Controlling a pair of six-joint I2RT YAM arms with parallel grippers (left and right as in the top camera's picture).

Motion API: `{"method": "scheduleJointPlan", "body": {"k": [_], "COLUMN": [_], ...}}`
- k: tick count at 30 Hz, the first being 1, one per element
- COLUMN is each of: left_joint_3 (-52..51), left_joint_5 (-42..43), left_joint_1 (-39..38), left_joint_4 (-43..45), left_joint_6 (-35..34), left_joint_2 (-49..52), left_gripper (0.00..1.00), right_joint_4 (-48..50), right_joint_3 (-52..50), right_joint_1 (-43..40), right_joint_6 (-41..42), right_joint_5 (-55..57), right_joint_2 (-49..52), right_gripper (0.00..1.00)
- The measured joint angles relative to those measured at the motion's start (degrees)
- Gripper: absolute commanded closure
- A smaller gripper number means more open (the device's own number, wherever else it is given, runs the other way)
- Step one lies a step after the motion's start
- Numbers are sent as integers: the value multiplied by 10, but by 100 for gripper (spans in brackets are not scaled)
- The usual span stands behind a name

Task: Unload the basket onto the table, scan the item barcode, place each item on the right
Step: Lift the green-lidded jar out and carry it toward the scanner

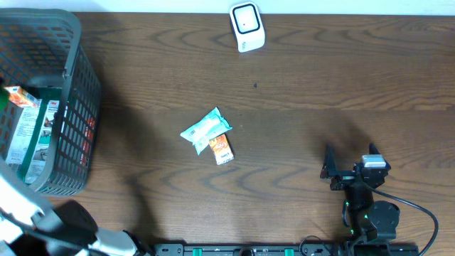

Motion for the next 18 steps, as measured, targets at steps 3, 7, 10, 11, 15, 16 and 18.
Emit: {"method": "scheduleJointPlan", "body": {"k": [3,7,10,11,15,16,18], "left_joint_3": [2,2,3,4,1,-5,-20], "left_joint_5": [44,109,161,167,199,200,207], "left_joint_1": [-13,-64,-149,-161,-342,-372,-431], "left_joint_4": [19,14,-21,-30,-101,-104,-109], "left_joint_6": [-7,-16,-26,-26,-28,-28,-28], "left_joint_2": [-49,-112,-153,-157,-162,-158,-145], "left_gripper": [31,31,31,31,31,31,31], "right_joint_4": [0,0,0,0,0,0,0], "right_joint_3": [0,0,0,0,0,0,0], "right_joint_1": [0,0,0,0,0,0,0], "right_joint_6": [0,0,0,0,0,0,0], "right_joint_5": [0,0,0,0,0,0,0], "right_joint_2": [0,0,0,0,0,0,0], "right_gripper": [1,1,1,1,1,1,1]}}
